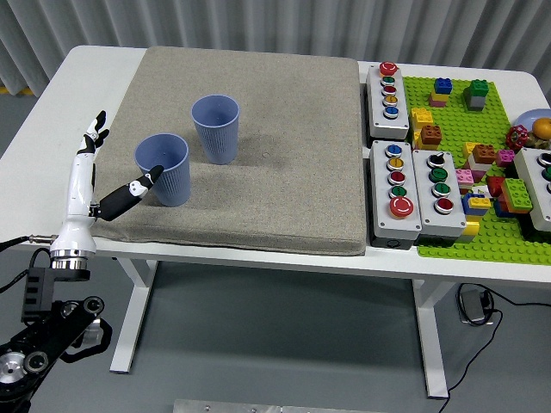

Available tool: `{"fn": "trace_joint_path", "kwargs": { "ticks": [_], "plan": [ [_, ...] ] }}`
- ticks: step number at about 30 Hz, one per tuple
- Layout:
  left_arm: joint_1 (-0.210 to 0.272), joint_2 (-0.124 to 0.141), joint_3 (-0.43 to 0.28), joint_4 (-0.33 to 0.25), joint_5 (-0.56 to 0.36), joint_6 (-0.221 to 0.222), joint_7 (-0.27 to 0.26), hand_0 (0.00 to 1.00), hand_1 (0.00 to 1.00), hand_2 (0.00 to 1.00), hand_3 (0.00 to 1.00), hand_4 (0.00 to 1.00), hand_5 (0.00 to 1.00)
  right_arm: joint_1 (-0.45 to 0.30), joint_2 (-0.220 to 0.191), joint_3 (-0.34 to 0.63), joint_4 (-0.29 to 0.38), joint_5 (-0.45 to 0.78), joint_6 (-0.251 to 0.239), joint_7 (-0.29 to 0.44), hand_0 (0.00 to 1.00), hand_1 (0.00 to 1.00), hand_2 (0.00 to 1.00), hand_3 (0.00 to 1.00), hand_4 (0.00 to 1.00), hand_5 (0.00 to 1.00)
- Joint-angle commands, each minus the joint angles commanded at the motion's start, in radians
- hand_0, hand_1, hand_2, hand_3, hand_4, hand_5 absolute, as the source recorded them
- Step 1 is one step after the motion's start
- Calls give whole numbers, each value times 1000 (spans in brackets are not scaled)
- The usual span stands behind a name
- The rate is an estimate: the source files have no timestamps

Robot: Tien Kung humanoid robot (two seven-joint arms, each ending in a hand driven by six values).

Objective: Pick cup pour cup place

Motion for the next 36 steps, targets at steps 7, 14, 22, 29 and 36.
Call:
{"fn": "trace_joint_path", "kwargs": {
  "ticks": [7, 14, 22, 29, 36],
  "plan": [
    [-51, 15, -98, -60, -69, 0, -18, 789, 828, 964, 998, 998, 581, -4, 0, -3, 1, 4, -2, 0, 671, 547, 487, 539, 2, 308],
    [-103, 4, -191, -88, -315, -99, -25, 758, 797, 944, 998, 998, 665, -8, 1, -10, 2, 8, -5, -2, 670, 548, 489, 539, 2, 307],
    [-141, -23, -253, -55, -653, -282, -56, 753, 789, 933, 998, 998, 713, -14, 2, -12, 3, 6, -7, -5, 670, 547, 490, 539, 2, 307],
    [-178, -42, -289, -17, -946, -369, -76, 755, 797, 932, 991, 998, 747, -8, 0, -18, 2, 16, -8, -2, 670, 548, 489, 540, 2, 307],
    [-190, -53, -299, 8, -1126, -376, -93, 812, 836, 925, 974, 998, 745, 2, 0, -28, 1, 36, -13, 1, 670, 547, 489, 540, 2, 305]
  ]
}}
